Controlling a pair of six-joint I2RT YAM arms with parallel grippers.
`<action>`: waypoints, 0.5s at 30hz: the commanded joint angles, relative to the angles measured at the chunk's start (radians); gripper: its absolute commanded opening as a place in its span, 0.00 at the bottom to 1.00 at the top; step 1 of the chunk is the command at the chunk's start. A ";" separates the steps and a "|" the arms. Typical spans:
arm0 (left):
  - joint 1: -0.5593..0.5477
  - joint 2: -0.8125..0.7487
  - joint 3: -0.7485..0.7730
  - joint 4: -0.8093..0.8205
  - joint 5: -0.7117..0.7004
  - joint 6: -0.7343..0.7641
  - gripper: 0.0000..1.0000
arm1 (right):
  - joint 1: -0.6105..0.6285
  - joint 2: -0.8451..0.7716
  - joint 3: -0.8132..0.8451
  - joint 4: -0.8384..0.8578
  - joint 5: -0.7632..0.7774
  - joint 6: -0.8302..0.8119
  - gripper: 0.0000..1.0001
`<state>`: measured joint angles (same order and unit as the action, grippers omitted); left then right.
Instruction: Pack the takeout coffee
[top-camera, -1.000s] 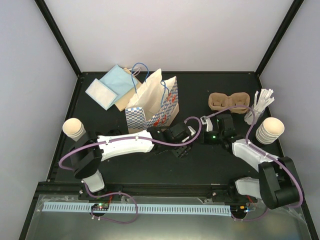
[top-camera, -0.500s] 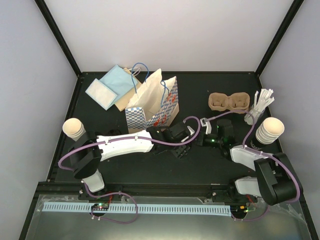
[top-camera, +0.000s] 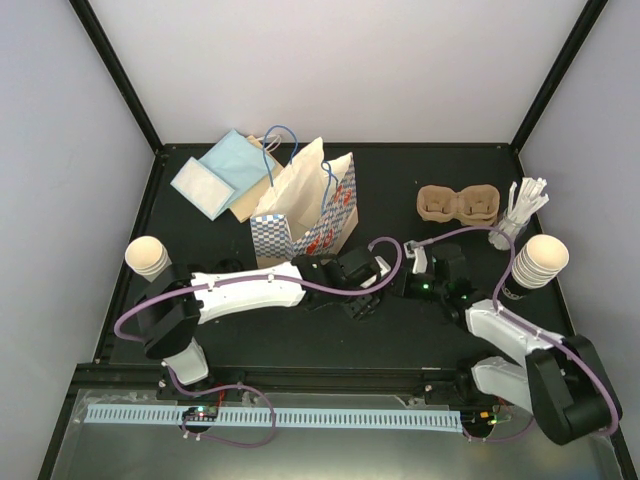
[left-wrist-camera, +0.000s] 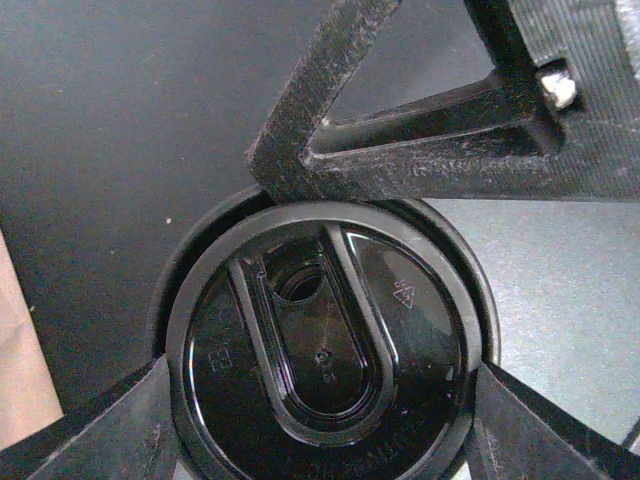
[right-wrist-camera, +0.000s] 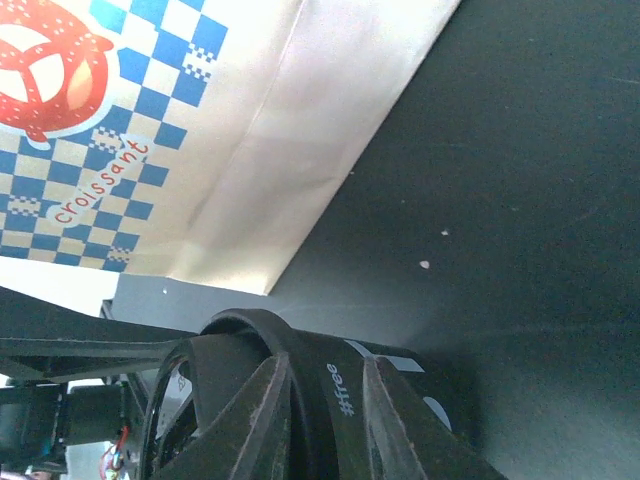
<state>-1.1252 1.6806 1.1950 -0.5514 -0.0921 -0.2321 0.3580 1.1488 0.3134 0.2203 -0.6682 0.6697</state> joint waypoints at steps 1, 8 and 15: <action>-0.019 0.083 -0.074 -0.127 0.101 0.001 0.67 | 0.037 -0.079 0.031 -0.413 0.053 -0.047 0.25; -0.019 0.045 -0.081 -0.136 0.101 0.032 0.67 | 0.035 -0.145 0.116 -0.548 0.085 -0.103 0.27; -0.022 0.051 -0.048 -0.173 0.091 0.048 0.67 | 0.036 -0.223 0.154 -0.637 0.158 -0.139 0.30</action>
<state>-1.1339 1.6638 1.1824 -0.5529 -0.0715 -0.1955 0.3817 0.9707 0.4335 -0.2771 -0.5499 0.5755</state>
